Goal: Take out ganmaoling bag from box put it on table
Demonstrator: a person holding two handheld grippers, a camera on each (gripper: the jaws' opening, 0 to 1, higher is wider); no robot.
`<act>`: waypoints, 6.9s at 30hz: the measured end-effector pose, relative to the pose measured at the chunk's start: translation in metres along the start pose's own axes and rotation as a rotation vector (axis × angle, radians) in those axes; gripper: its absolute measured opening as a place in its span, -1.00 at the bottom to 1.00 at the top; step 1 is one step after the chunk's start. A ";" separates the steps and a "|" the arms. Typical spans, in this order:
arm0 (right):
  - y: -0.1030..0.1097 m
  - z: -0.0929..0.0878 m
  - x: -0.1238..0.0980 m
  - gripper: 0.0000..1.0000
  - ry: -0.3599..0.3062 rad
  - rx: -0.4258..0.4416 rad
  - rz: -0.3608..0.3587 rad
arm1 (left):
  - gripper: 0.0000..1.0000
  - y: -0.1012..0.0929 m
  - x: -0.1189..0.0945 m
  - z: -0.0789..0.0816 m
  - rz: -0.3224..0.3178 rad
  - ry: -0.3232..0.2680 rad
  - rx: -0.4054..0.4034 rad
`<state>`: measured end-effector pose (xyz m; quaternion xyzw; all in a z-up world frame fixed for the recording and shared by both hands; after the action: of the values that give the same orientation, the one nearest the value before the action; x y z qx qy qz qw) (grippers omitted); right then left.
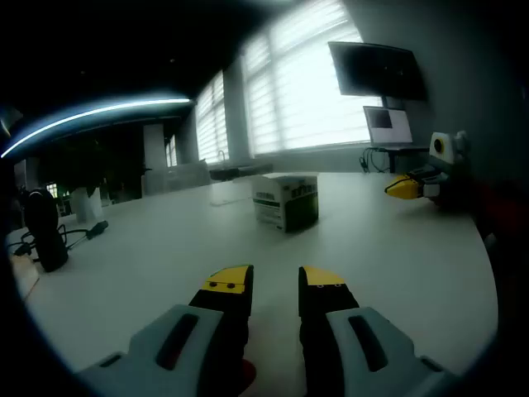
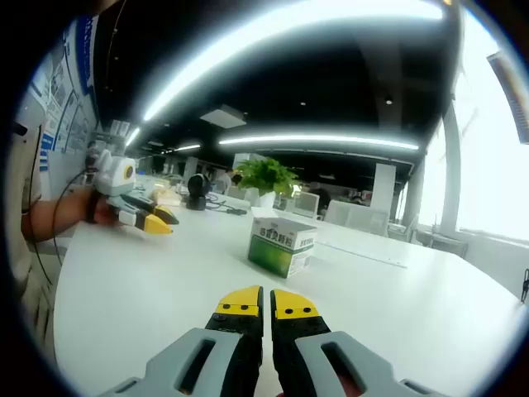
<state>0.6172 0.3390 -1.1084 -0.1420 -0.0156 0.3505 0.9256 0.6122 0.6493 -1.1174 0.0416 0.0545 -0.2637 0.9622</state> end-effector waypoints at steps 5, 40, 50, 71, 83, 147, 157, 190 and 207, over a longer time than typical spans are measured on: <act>-0.001 0.000 0.000 -1.00 -0.003 0.015 -0.001 | -0.71 0.000 0.000 0.000 -0.002 0.000 0.002; -0.008 0.002 0.001 -0.92 -0.028 0.100 -0.034 | -0.69 0.002 -0.001 0.003 -0.033 -0.024 -0.068; -0.006 0.002 0.002 -0.86 -0.019 0.075 -0.030 | -0.60 0.002 0.005 0.003 -0.055 0.012 -0.064; -0.003 0.003 0.001 -0.86 -0.026 0.060 -0.015 | -0.14 0.001 0.046 0.021 -0.178 0.037 0.038; -0.002 0.004 0.001 -0.86 -0.028 0.052 -0.008 | -0.01 0.006 0.083 0.032 -0.282 0.003 -0.005; -0.001 0.001 0.002 -0.86 -0.005 0.023 -0.008 | 0.04 0.002 0.214 0.037 -0.590 -0.066 -0.061; -0.001 0.000 0.003 -0.86 -0.003 0.021 -0.006 | 0.03 0.002 0.214 0.036 -0.589 -0.067 -0.061; 0.003 0.003 0.002 -0.90 -0.020 0.022 0.017 | -0.01 -0.014 0.181 0.036 -0.592 -0.046 -0.021; -0.001 0.009 -0.002 -1.00 -0.077 0.064 0.012 | -0.01 -0.023 0.153 0.032 -0.584 -0.035 -0.010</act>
<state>0.6151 0.3389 -1.0998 -0.0987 -0.0391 0.3616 0.9263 0.7337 0.5498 -1.1064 0.0151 0.0487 -0.5301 0.8464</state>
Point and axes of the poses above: the point that each gripper's makers call its tool centre point, and the gripper's own axes: x roughly forward along the fingers, y roughly to its left, z roughly out of its top, the point moved 6 cm from there along -x, roughly backward along the fingers, and after that the axes turned 4 degrees about -x, right-handed, at the moved point
